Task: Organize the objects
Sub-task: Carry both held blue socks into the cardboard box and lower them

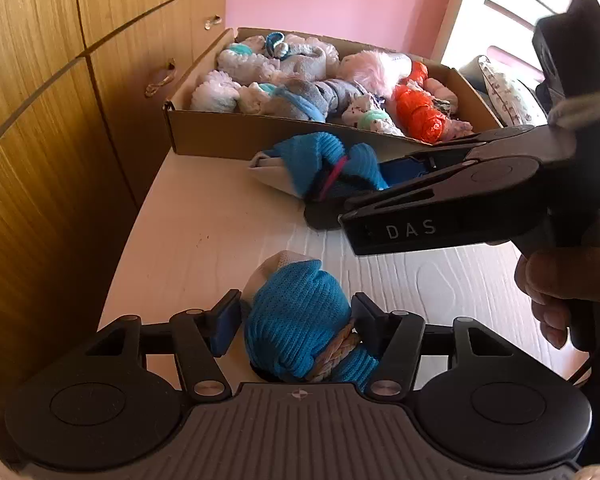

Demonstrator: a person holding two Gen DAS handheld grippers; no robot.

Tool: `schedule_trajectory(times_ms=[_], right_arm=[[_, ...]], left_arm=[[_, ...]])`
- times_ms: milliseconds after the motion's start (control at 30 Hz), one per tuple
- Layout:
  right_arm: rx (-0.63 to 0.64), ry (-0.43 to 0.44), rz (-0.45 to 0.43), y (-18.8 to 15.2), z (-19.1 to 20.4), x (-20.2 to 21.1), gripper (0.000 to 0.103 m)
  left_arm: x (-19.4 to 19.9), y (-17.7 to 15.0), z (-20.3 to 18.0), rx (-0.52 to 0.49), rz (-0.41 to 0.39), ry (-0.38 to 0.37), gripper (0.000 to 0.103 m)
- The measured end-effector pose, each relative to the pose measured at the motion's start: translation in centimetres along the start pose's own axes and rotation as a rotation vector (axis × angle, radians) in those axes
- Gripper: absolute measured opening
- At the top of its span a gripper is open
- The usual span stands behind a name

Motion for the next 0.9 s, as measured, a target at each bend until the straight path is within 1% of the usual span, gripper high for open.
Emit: schedule_trajectory(times_ms=[133,233,367,433,567,700,800,900], right_arm=[[-0.030,0.028,-0.009,-0.4,0.0,0.7,0.042],[-0.060,0.035,-0.030,-1.1,-0.2,2.0,0.041],[-0.141,0.032,-0.083,-1.8,-1.0,5.8,0.041],[-0.184,0.017,-0.108,-1.9,-1.7,8.1,0.041],[-0.248,-0.028,-0.178,-0.7,-3.6,12.9,0.041],[-0.260,-0.100,-0.236,1.5,-6.1,16.2,0.041],[-0.262,-0.147,-0.265,3.6,-8.1,17.3,0.041],[-0.261,-0.163,-0.264,5.0,-9.4,17.1,0.041]], left_arm=[[-0.1,0.1,0.0,-0.004,-0.002,0.003,0.066],[-0.1,0.2,0.1,-0.009,-0.007,-0.007,0.062],[0.4,0.9,0.1,-0.023,-0.007,-0.010,0.059],[1.2,1.9,-0.1,-0.035,-0.020,-0.019,0.059],[3.0,5.7,-0.2,-0.088,-0.072,-0.026,0.059],[3.7,11.7,-0.4,-0.135,-0.125,-0.043,0.059],[3.2,16.4,-1.4,-0.166,-0.155,-0.064,0.059],[1.2,20.0,-2.8,-0.190,-0.142,-0.116,0.059]])
Point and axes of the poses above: each gripper's, at about its wrist camera, not at the fingertips, and x roughly against the way its jaws point, z to its left, y to its top, the point moved 7 cm from there along -x, roughly the way its jaws point, and after that the axes turned 13 degrees about -x, right-handed, at the moved point
